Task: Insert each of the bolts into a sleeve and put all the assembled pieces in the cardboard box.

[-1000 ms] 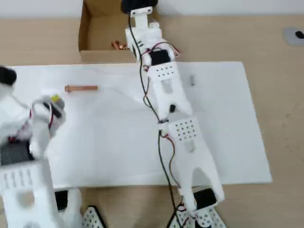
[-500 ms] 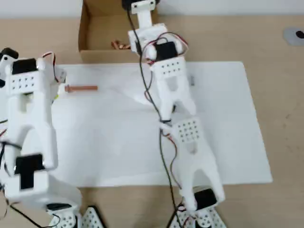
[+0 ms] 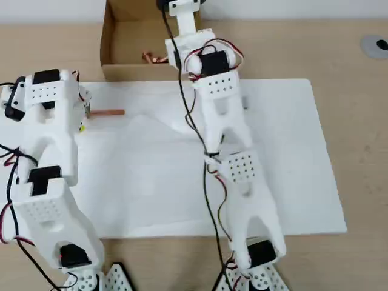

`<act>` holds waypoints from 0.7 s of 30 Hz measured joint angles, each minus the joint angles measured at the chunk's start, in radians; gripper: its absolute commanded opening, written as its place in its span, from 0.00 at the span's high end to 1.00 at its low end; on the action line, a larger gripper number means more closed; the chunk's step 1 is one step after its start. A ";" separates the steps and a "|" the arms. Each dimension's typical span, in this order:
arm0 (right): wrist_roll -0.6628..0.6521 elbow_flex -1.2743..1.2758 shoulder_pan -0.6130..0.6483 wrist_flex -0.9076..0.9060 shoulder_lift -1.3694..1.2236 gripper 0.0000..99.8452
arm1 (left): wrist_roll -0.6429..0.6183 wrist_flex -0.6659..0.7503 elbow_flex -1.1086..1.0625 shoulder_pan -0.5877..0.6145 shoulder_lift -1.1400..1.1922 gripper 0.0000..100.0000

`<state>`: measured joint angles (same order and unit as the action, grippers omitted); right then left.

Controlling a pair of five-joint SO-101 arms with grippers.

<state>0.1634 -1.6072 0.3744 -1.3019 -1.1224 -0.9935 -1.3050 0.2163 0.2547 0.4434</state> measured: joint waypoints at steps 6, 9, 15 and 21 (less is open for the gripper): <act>0.002 0.000 0.028 0.000 0.000 0.75 | 0.000 0.008 0.132 -0.005 0.101 0.84; 0.000 0.000 0.051 0.000 0.000 0.75 | 0.000 0.008 0.180 -0.006 0.155 0.84; 0.000 0.000 0.058 0.000 0.000 0.75 | 0.000 -0.002 0.203 -0.005 0.230 0.84; 0.000 0.000 0.058 0.000 0.000 0.75 | 0.000 -0.003 0.210 -0.005 0.242 0.84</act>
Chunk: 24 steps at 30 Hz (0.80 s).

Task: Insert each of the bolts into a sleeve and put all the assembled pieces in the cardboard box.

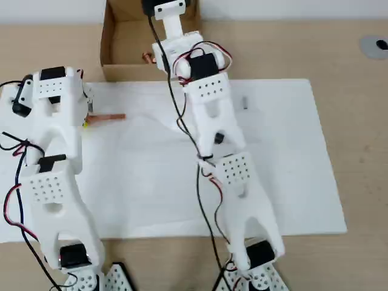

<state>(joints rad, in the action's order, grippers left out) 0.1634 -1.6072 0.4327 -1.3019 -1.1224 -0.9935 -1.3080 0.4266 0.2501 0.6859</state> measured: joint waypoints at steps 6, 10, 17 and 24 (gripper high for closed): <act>0.000 0.000 0.000 0.000 0.000 0.75 | -0.005 -0.077 0.063 -0.015 0.014 0.93; 0.000 0.000 0.000 0.000 0.000 0.75 | 0.064 -0.146 0.135 -0.041 0.021 0.99; 0.000 0.000 0.000 0.000 0.000 0.75 | 0.094 -0.285 0.330 -0.051 0.023 1.00; 0.000 0.000 0.000 0.000 0.000 0.75 | 0.094 -0.404 0.439 -0.051 0.023 1.00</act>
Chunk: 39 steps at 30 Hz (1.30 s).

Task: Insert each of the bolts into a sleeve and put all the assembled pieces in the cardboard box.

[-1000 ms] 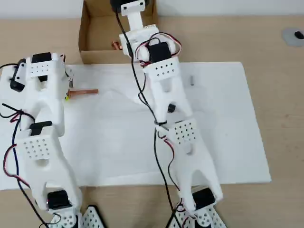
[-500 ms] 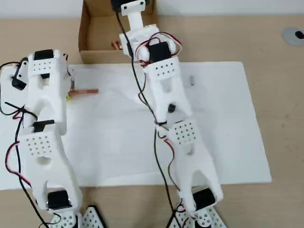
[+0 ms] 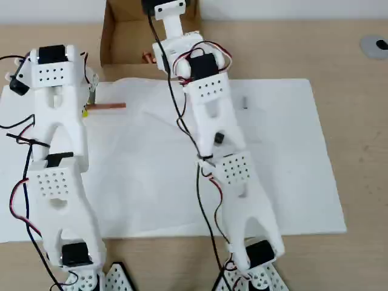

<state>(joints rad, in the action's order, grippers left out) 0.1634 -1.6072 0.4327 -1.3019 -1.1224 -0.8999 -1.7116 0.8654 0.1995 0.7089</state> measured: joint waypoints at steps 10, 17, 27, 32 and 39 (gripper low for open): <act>0.000 0.000 0.000 -0.009 0.000 0.75 | 0.315 -0.031 0.006 0.006 0.000 1.00; 0.000 0.000 0.000 -0.060 0.000 0.75 | 0.687 -0.031 -0.069 0.040 0.000 0.99; 0.000 0.000 0.000 -0.066 0.000 0.75 | 1.023 -0.018 -0.269 -0.051 0.000 0.99; 0.000 0.000 0.000 -0.072 0.000 0.75 | 1.010 0.021 -0.278 -0.051 -0.002 0.89; 0.000 0.000 0.000 -0.130 0.000 0.75 | 0.921 0.017 -0.203 -0.021 0.000 0.86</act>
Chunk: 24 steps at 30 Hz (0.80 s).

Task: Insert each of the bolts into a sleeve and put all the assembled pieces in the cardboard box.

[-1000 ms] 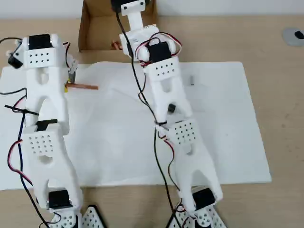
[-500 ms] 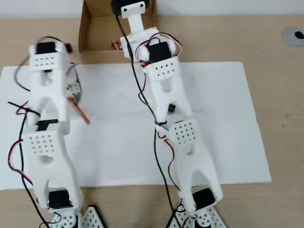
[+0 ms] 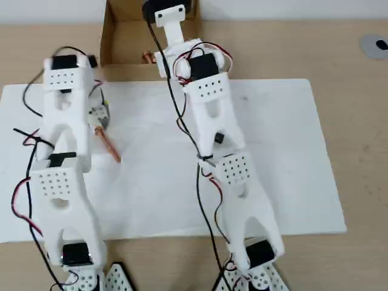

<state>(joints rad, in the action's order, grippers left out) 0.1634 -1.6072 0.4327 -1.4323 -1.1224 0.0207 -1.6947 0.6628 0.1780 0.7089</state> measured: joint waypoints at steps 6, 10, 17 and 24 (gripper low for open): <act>0.000 0.000 0.000 -0.002 0.000 0.75 | -0.075 -0.043 0.089 0.012 0.000 0.86; 0.000 0.000 0.000 -0.002 0.000 0.75 | -0.112 -0.048 0.068 0.012 -0.002 0.86; 0.000 0.000 0.000 -0.002 0.000 0.75 | -0.238 -0.031 -0.155 -0.040 -0.066 0.86; 0.000 0.000 0.000 -0.002 0.000 0.75 | -0.396 0.064 -0.241 -0.044 -0.069 0.86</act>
<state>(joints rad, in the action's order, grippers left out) 0.1634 -1.6072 0.4327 -1.4339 -1.1224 -0.3751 -1.6303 0.4219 0.1335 0.6398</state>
